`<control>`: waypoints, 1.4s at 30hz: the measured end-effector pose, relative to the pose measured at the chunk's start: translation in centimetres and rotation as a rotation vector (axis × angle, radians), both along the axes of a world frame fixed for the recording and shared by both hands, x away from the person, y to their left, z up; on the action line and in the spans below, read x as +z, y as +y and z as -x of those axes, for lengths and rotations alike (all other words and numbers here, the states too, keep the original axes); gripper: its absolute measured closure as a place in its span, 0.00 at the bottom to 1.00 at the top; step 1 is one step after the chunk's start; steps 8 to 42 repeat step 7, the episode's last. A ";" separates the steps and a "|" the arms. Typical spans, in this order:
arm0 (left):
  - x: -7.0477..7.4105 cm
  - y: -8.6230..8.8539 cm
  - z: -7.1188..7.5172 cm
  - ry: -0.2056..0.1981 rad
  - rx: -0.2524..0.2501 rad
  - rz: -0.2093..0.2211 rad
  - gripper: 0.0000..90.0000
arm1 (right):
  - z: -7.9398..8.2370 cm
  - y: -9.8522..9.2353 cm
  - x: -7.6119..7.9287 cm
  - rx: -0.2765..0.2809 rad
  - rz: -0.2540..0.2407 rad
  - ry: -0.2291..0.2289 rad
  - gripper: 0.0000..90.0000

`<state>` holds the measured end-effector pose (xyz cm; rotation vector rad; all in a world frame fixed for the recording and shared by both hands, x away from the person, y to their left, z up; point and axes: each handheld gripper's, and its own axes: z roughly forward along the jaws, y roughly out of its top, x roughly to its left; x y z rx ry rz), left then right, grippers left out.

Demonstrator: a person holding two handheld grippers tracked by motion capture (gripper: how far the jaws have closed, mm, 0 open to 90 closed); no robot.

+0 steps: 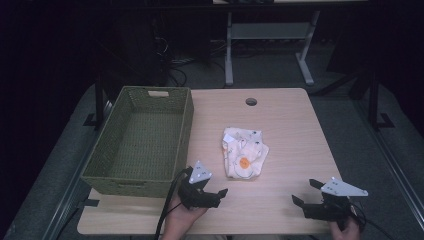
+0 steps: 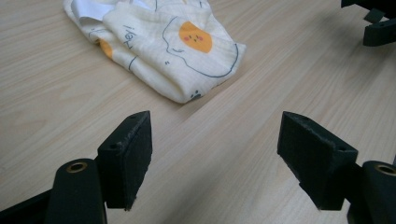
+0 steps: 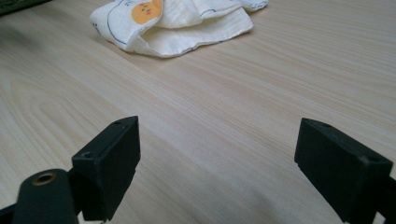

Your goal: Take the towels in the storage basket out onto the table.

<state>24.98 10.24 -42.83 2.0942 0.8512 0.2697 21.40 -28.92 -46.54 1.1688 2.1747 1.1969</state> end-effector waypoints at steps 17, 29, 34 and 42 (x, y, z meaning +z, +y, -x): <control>0.1 -0.1 0.0 -0.024 0.005 -0.009 0.29 | 0.0 0.0 0.0 0.002 -0.002 -0.002 0.15; 0.1 -0.1 0.0 -0.024 0.005 -0.009 0.29 | 0.0 0.0 0.0 0.002 -0.002 -0.002 0.15; 0.1 -0.1 0.0 -0.024 0.005 -0.009 0.29 | 0.0 0.0 0.0 0.002 -0.002 -0.002 0.15; 0.1 -0.1 0.0 -0.024 0.005 -0.009 0.29 | 0.0 0.0 0.0 0.002 -0.002 -0.002 0.15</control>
